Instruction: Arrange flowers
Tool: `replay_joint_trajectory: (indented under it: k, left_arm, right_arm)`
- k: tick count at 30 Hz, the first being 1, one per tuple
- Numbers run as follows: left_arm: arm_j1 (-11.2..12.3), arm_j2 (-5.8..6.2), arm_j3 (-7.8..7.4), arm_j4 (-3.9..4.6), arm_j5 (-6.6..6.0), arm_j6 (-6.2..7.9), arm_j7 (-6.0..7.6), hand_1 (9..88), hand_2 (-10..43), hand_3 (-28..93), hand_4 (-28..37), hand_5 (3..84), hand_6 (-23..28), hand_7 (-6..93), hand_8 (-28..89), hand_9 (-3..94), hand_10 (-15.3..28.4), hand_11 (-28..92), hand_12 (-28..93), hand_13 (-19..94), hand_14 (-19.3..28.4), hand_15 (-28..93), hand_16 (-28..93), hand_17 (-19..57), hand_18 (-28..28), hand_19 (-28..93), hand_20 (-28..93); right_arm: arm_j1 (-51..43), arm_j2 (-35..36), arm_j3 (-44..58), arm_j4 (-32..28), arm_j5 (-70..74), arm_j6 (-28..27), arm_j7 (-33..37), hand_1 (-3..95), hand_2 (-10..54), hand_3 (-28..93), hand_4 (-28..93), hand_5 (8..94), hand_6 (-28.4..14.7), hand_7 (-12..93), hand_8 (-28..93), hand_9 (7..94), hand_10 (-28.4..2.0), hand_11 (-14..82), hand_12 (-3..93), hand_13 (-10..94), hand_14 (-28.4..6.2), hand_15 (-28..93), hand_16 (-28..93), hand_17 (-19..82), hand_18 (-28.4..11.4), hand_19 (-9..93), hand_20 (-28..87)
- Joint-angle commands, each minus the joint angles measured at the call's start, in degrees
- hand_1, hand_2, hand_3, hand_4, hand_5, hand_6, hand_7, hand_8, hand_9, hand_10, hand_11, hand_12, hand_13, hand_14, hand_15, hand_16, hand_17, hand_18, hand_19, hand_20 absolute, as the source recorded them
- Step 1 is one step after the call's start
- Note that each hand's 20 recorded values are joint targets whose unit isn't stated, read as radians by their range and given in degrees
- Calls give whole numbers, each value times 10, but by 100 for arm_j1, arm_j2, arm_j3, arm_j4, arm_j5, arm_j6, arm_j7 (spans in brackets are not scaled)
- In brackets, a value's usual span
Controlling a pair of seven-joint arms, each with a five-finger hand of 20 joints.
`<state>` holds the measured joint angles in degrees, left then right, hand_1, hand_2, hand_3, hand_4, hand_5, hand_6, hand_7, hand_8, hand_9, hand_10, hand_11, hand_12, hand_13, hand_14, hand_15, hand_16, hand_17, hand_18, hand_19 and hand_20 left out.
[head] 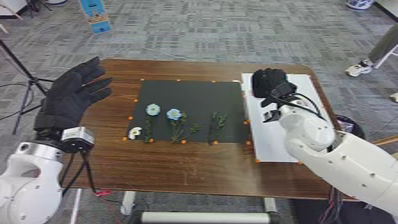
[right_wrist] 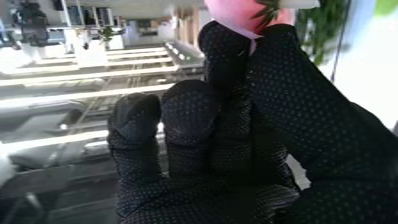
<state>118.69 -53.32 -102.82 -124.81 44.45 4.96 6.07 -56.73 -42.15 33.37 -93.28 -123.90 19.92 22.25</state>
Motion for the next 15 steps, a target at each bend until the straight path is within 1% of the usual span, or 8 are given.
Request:
replay_joint_trajectory:
  k: [1,3,4,6,7,9,10,15]
  left_arm:
    - [-95,41,52,72,33,-75,-133,241,-70,719,-283,300,34,204,-104,255,121,237,155,242,150,300,10,-76,238,495,127]
    - [-94,61,26,60,50,-93,-143,240,-70,719,-283,299,34,205,-104,254,122,237,155,242,150,299,10,-76,239,496,127]
    - [-163,97,58,94,53,-153,-175,240,-70,719,-283,299,34,205,-104,254,122,237,155,242,150,298,10,-76,239,496,127]
    - [-307,151,130,158,137,-240,-250,240,-70,718,-283,299,34,204,-104,254,122,236,155,240,149,297,10,-76,238,495,127]
    - [-316,155,124,155,187,-274,-334,240,-70,718,-283,299,35,203,-104,254,122,235,155,239,148,296,10,-76,238,495,127]
    - [-334,113,97,139,495,-376,-503,240,-69,717,-283,299,35,203,-103,253,122,235,155,239,149,295,11,-76,239,499,129]
    - [-335,107,98,132,585,-383,-546,240,-69,717,-283,299,34,203,-103,253,122,235,155,240,149,296,11,-75,239,501,130]
    - [-426,172,151,154,641,-400,-507,241,-72,719,-283,298,34,202,-103,249,123,232,156,239,149,297,11,-75,239,502,131]
  right_arm:
    - [175,-726,-636,-218,-30,-46,-48,515,-95,849,-282,706,28,481,-6,820,-52,210,552,639,-51,696,498,336,-190,861,541]
    - [265,-843,-787,-215,-16,-21,3,515,-95,849,-282,706,27,482,-7,820,-52,211,552,638,-51,698,498,334,-190,861,542]
    - [251,-884,-802,-225,-30,-35,46,515,-95,849,-282,706,27,482,-8,819,-52,211,553,638,-51,698,498,334,-190,860,542]
    - [134,-1023,-728,-202,-65,-96,149,515,-95,848,-282,707,26,482,-10,821,-52,211,551,638,-51,698,498,333,-190,860,542]
    - [123,-1101,-753,-153,-57,-96,206,515,-95,848,-282,707,26,482,-11,820,-52,212,552,638,-51,698,498,333,-190,860,542]
    - [136,-1226,-839,-37,-133,-38,370,516,-95,848,-282,708,24,481,-16,820,-54,212,552,638,-51,698,498,333,-190,859,543]
    - [153,-1275,-867,16,-106,-22,397,518,-95,848,-282,709,23,481,-18,819,-54,212,553,637,-52,698,499,333,-190,859,543]
    - [297,-1421,-993,103,-129,69,561,519,-95,847,-282,709,23,483,-23,818,-54,212,552,637,-52,698,500,333,-190,859,544]
